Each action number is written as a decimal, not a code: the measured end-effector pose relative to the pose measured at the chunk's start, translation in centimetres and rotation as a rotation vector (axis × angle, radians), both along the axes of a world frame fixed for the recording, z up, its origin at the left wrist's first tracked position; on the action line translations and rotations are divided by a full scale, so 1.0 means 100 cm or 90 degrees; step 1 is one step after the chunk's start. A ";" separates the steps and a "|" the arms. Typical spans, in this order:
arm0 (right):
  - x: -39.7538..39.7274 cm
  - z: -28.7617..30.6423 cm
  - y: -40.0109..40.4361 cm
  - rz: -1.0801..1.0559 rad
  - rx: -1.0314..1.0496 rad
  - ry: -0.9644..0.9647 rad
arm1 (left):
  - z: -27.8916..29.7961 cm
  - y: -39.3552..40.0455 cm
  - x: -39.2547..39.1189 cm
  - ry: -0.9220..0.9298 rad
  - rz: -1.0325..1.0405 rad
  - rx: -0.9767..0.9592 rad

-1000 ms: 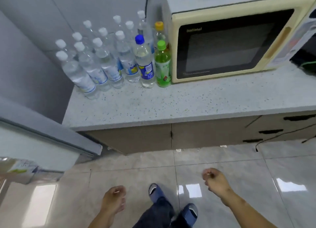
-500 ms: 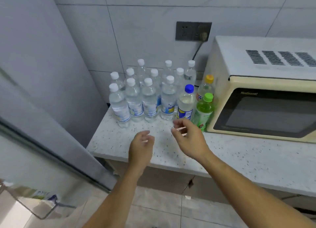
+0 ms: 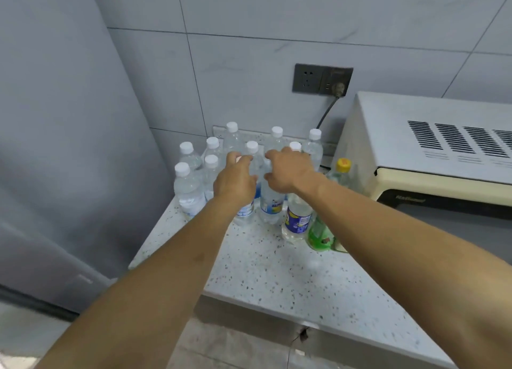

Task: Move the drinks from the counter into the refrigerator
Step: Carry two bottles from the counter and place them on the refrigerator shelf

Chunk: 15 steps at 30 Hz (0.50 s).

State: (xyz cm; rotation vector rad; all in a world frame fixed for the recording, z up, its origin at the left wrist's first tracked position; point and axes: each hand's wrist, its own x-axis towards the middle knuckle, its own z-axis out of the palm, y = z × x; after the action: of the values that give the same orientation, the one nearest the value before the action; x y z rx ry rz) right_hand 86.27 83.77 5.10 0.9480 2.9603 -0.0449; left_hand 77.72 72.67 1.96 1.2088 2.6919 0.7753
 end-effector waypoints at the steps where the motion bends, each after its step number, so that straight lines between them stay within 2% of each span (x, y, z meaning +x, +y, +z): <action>1: -0.001 -0.002 0.001 0.002 -0.003 -0.004 | 0.001 0.001 0.000 0.006 0.000 -0.015; 5: 0.003 -0.004 -0.002 0.044 -0.028 0.028 | -0.003 -0.007 0.005 -0.005 0.027 0.043; 11: 0.028 -0.010 -0.029 0.133 -0.092 0.084 | -0.008 -0.036 0.023 -0.087 0.049 0.132; 15: 0.047 -0.012 -0.041 0.128 -0.120 0.139 | -0.011 -0.063 0.030 -0.112 0.078 0.187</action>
State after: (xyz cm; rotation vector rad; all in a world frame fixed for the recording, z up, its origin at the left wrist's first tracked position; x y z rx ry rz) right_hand 91.01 79.64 3.92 0.6577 3.1585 -0.4402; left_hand 80.72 66.36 0.81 0.9745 2.5905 1.2688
